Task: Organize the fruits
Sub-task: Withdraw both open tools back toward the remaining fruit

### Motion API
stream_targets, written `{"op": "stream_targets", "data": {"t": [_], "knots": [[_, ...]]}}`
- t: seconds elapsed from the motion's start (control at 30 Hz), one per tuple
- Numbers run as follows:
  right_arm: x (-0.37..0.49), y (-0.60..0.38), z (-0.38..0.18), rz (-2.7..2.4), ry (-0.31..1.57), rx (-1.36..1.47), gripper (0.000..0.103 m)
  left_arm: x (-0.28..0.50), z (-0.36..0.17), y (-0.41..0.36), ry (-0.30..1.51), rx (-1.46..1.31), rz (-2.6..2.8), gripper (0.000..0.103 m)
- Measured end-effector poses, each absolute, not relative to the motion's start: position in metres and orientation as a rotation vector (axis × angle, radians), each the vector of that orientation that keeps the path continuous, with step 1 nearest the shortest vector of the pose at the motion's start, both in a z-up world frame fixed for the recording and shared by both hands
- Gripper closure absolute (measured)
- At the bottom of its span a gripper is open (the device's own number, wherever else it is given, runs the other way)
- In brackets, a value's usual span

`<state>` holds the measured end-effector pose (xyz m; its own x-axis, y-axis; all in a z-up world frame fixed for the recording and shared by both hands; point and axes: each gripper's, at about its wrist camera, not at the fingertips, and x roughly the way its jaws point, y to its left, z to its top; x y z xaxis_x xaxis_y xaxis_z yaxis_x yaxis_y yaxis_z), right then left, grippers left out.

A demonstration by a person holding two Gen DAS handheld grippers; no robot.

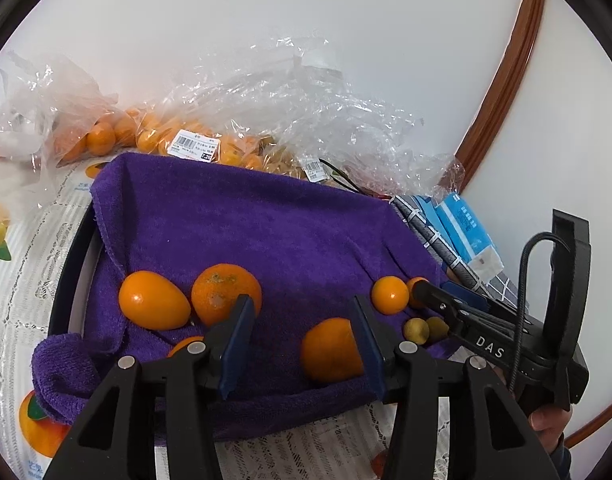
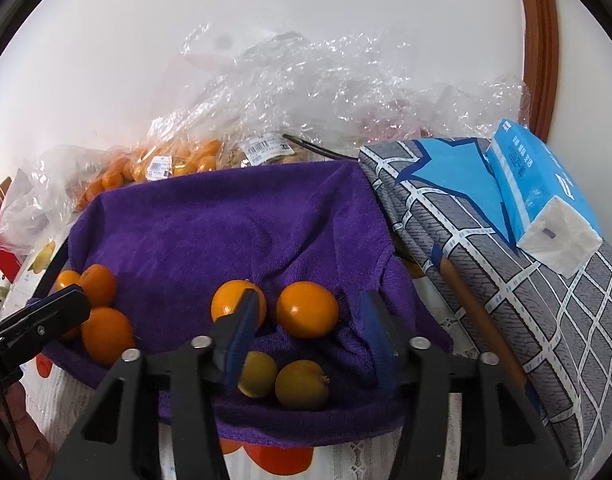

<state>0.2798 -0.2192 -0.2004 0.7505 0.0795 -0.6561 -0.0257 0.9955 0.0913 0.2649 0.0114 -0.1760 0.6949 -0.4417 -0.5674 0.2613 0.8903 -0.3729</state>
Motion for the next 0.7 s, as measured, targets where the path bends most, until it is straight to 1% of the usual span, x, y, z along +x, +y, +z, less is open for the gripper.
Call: {"op": "stream_targets", "data": {"t": [0.17, 0.33, 0.47, 0.53, 0.57, 0.7], "knots": [[0.263, -0.221, -0.191, -0.018, 0.652, 0.059, 0.043, 0.261, -0.171, 0.015, 0.671, -0.286, -0.402, 0.054], [0.229, -0.223, -0.186, -0.013, 0.726, 0.091, 0.043, 0.259, -0.167, 0.021, 0.661, -0.319, -0.411, 0.052], [0.188, -0.204, -0.181, 0.060, 0.766, 0.116, 0.043, 0.255, -0.163, 0.023, 0.648, -0.294, -0.379, 0.052], [0.170, -0.190, -0.181, 0.112, 0.787, 0.129, 0.043, 0.249, -0.160, 0.029, 0.645, -0.288, -0.369, 0.049], [0.161, -0.184, -0.182, 0.130, 0.791, 0.132, 0.043, 0.246, -0.160, 0.036, 0.654, -0.319, -0.395, 0.045], [0.139, -0.155, -0.190, 0.207, 0.790, 0.098, 0.043, 0.232, -0.168, 0.065, 0.697, -0.401, -0.378, 0.044]]}}
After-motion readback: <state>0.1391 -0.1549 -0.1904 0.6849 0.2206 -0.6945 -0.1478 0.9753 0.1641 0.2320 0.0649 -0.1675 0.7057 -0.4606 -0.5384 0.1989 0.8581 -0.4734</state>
